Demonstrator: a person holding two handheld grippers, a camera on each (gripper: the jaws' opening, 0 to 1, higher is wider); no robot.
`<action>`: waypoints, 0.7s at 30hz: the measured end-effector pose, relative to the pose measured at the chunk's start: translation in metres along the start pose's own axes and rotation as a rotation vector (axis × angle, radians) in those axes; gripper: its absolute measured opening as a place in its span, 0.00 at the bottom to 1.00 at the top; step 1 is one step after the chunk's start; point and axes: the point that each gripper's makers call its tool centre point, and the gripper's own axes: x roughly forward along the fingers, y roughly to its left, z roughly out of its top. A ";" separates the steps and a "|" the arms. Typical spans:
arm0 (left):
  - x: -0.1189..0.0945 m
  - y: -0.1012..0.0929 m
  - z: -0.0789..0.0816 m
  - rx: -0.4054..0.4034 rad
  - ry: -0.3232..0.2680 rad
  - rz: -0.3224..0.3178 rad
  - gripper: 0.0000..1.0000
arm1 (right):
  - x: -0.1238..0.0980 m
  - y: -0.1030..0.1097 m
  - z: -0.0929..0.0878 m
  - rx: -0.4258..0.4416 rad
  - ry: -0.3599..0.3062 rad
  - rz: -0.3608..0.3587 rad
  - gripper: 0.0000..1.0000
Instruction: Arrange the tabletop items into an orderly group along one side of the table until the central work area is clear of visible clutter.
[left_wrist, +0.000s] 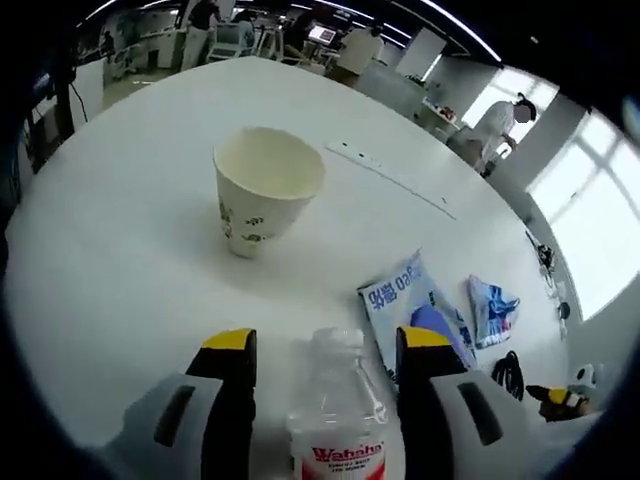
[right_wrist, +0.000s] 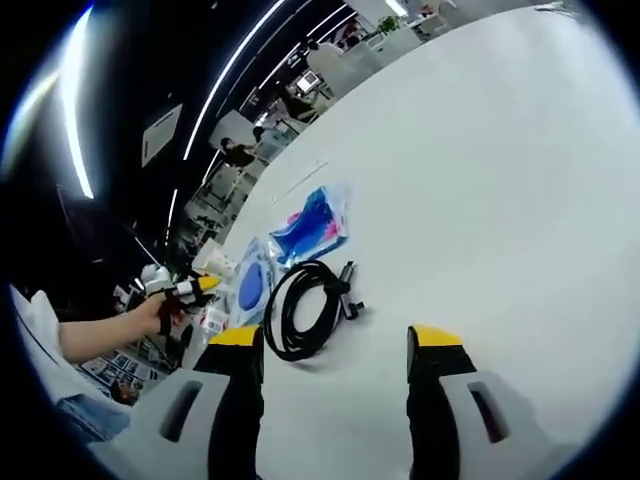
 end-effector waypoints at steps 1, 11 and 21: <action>0.000 -0.001 -0.001 -0.004 0.007 -0.002 0.57 | 0.000 0.000 0.000 0.000 0.000 0.000 0.57; 0.002 0.000 -0.001 0.022 0.043 0.015 0.55 | 0.001 0.001 -0.002 -0.005 0.011 0.000 0.57; 0.011 -0.006 -0.010 0.055 0.084 0.039 0.49 | 0.001 -0.003 -0.001 0.001 0.014 -0.009 0.57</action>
